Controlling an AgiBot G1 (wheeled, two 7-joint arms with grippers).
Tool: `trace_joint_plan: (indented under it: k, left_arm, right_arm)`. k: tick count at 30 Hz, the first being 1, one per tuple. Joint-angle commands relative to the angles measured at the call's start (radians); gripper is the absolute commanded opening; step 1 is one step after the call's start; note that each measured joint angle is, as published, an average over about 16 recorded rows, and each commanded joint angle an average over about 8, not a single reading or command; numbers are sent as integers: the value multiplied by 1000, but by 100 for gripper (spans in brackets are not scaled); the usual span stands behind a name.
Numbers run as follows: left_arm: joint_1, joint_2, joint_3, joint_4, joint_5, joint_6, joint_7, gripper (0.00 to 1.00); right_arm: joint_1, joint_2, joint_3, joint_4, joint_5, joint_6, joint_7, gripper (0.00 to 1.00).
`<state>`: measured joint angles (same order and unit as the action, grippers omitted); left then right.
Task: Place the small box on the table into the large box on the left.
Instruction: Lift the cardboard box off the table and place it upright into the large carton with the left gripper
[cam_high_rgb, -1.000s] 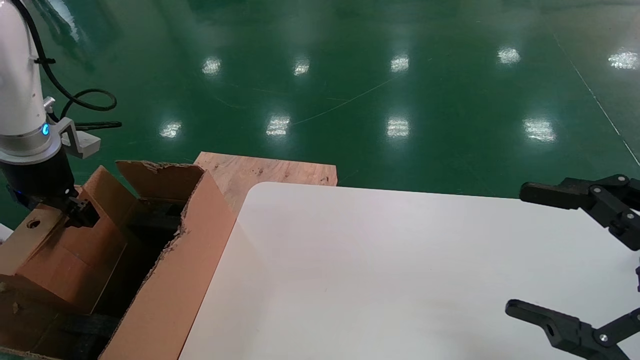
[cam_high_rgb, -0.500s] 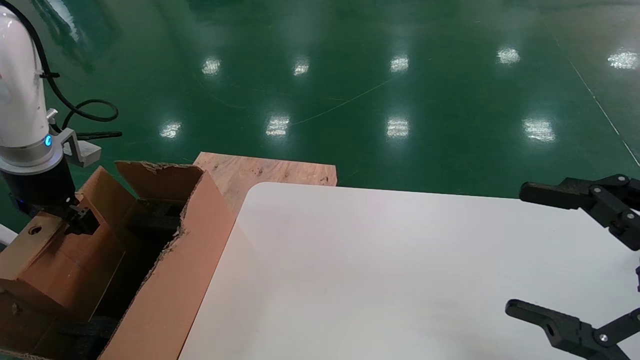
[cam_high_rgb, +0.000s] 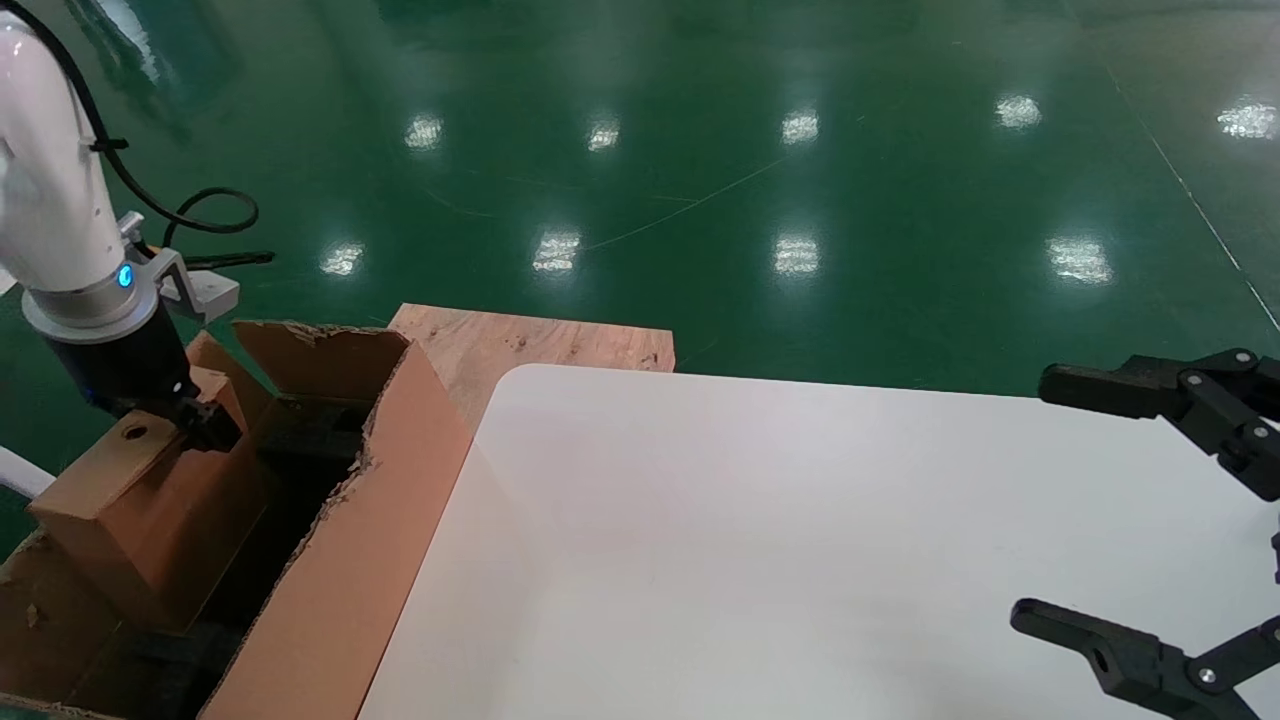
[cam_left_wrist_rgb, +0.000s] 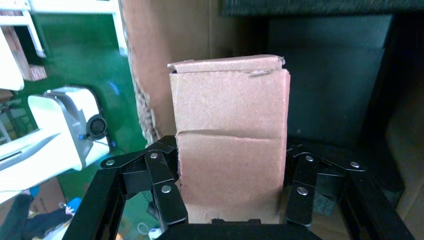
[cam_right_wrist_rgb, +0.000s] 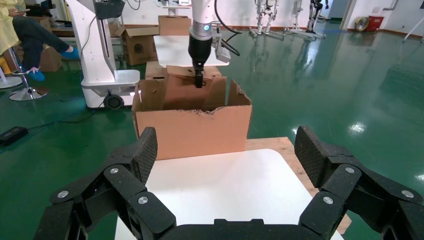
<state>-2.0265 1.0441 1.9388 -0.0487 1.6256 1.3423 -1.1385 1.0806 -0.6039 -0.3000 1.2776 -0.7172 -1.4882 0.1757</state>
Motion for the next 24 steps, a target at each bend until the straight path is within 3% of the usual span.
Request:
trace_joint_plan:
  k: [1,10,24]
  left_arm:
    - [-3,9,-4,5,-5,-10,0,0]
    - [-15,31,-10,17,-13,-24,11,0]
    - [18,0,10,46,15,-6,21,0]
  right_arm:
    - [0,0,0,0,0,0,0,100]
    - [0,0,-1,0,0,0,0,100]
    - [0,0,-1,0,1,1,-1,100]
